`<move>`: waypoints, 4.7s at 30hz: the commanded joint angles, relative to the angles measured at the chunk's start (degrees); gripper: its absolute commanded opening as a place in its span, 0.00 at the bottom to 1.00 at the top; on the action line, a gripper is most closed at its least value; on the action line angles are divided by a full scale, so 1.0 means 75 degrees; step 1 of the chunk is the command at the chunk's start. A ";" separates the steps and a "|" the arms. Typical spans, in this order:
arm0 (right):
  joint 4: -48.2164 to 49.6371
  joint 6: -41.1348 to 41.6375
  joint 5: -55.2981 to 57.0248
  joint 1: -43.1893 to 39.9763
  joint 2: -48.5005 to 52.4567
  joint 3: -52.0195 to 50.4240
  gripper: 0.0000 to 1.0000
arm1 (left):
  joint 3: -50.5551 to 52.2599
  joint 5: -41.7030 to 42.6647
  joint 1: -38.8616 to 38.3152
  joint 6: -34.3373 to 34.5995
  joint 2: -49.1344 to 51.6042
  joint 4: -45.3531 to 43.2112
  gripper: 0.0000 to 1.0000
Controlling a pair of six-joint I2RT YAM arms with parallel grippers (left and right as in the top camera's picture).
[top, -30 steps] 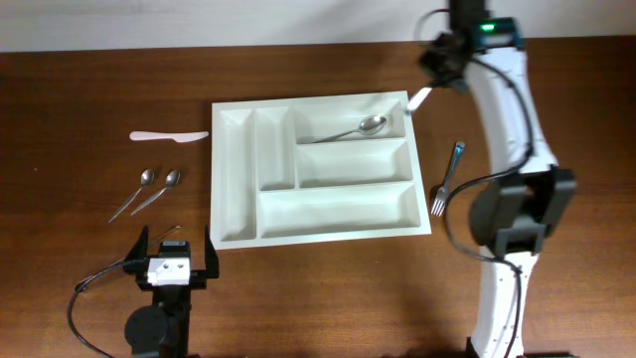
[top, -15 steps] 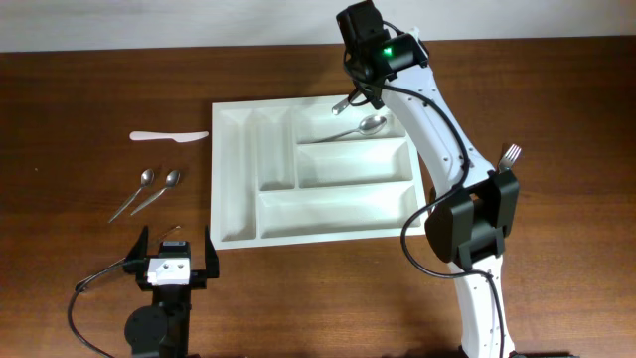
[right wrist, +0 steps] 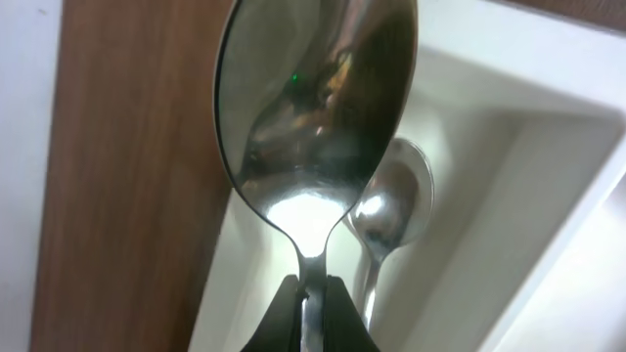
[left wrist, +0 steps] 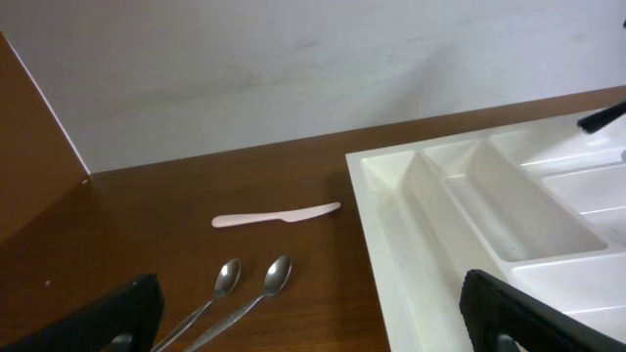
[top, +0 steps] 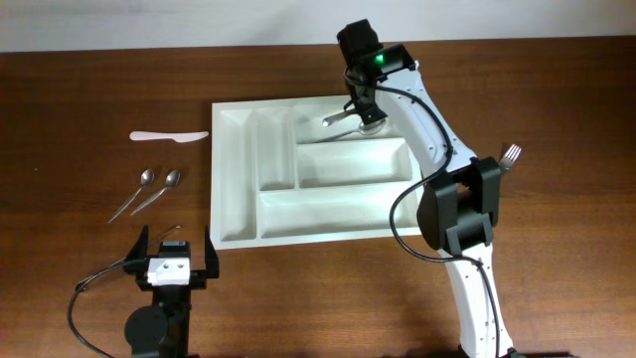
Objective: Pack container
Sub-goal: 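Carry the spoon into the upper-right compartment beside the first spoon, then release the spoon and move the right gripper over the forks, then lower the right gripper and grasp a metal fork's handle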
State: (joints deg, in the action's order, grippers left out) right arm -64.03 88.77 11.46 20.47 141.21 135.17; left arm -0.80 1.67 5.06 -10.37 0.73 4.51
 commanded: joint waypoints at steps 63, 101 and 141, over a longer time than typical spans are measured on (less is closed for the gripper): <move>-0.3188 -0.4852 0.1338 -0.2197 -0.0775 -0.0181 0.86 | 0.0035 0.0061 0.0047 0.0087 -0.0058 0.0009 0.99; -0.2209 -0.4319 0.1988 -0.2876 -0.2486 -0.0740 0.79 | 0.0035 0.0058 0.0047 0.0087 -0.0058 0.0012 0.99; 0.0396 -0.4558 -0.1513 -0.2923 -0.2623 -0.5421 0.69 | 0.0035 0.0058 0.0047 0.0087 -0.0058 0.0012 0.99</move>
State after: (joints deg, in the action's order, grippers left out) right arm -61.23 52.64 1.61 -1.80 122.63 95.92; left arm -0.80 1.67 5.06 -10.37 0.73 4.51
